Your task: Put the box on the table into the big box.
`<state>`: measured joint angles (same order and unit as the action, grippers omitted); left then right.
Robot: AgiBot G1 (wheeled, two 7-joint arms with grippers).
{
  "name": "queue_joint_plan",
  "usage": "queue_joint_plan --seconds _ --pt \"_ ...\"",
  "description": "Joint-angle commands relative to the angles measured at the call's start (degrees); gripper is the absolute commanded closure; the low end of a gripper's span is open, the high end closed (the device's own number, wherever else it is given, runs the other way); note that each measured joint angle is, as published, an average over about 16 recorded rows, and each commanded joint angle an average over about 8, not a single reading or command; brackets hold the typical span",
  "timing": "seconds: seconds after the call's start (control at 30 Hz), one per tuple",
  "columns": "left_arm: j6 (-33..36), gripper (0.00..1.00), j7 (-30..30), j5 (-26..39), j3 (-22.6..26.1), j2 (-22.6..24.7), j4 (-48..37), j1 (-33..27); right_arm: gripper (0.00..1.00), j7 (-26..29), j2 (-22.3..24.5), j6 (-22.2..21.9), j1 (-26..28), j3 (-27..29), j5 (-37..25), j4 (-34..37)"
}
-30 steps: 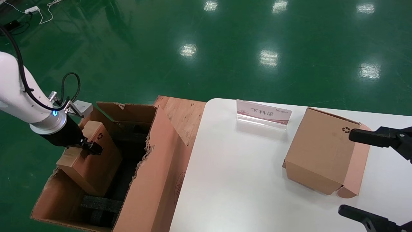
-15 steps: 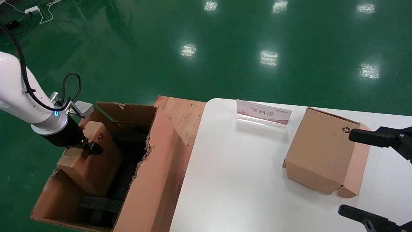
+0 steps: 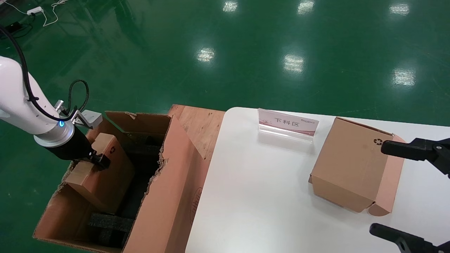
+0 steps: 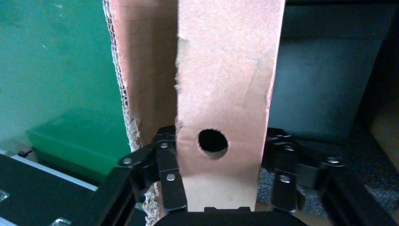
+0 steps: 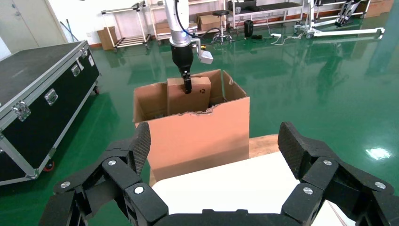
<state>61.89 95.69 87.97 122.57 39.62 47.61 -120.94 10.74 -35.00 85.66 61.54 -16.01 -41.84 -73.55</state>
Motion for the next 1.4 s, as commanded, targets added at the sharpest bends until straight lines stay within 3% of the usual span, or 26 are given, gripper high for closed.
queue_joint_plan --seconds 0.03,0.73,0.97,1.4 --pt "0.0 0.00 0.0 0.0 0.0 0.0 0.0 0.0 0.00 0.0 0.0 0.0 0.0 0.0 0.0 0.0" --pt "-0.1 0.00 -3.2 -0.9 -2.3 0.1 0.9 -1.3 0.00 0.0 0.0 0.0 0.0 0.0 0.0 0.0" --pt "-0.3 0.00 -11.0 -3.1 -6.6 -2.0 3.4 -3.3 0.00 0.0 0.0 0.0 0.0 0.0 0.0 0.0" --pt "-0.5 0.00 -33.2 -12.7 -17.4 -10.7 9.2 -5.8 0.00 0.0 0.0 0.0 0.0 0.0 0.0 0.0"
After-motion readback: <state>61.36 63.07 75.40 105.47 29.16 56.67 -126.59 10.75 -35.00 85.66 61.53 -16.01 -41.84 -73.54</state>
